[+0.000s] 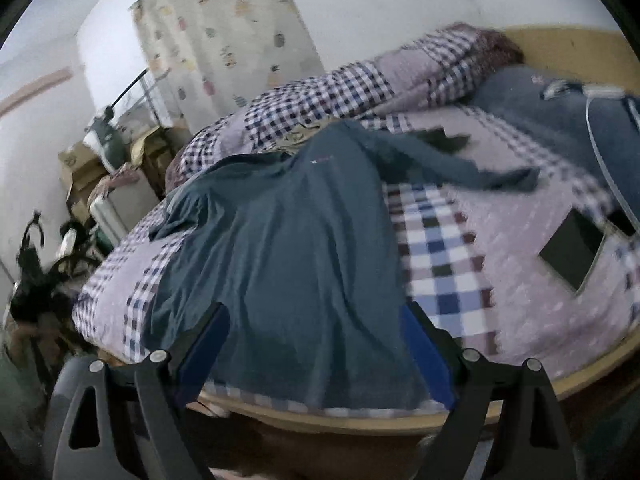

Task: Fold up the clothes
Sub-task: 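Release the blue-grey shirt with both grippers and pull back above it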

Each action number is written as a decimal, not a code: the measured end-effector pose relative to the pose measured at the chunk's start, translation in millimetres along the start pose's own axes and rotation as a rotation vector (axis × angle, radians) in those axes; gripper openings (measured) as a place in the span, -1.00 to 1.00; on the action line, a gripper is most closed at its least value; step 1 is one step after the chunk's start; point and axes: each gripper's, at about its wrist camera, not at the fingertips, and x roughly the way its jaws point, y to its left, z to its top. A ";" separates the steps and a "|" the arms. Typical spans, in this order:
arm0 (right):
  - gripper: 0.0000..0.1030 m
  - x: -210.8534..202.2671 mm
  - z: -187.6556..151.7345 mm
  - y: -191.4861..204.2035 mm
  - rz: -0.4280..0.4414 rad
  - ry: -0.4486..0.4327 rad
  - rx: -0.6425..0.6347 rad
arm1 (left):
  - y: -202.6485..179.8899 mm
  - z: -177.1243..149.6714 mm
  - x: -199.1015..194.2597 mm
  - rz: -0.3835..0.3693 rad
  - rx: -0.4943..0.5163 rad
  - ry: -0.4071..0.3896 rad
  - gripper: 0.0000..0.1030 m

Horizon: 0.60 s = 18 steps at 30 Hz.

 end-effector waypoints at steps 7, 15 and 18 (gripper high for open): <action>0.59 27.7 -6.1 -32.1 -0.138 0.084 0.088 | 27.4 -26.2 60.5 0.117 0.012 0.074 0.41; 0.08 66.0 -14.5 -51.8 -0.210 0.278 0.090 | 40.9 -27.5 83.4 0.105 -0.043 0.158 -0.53; 0.08 84.3 -18.6 -40.9 -0.222 0.338 0.002 | 45.3 -31.6 86.1 0.087 -0.069 0.162 -0.93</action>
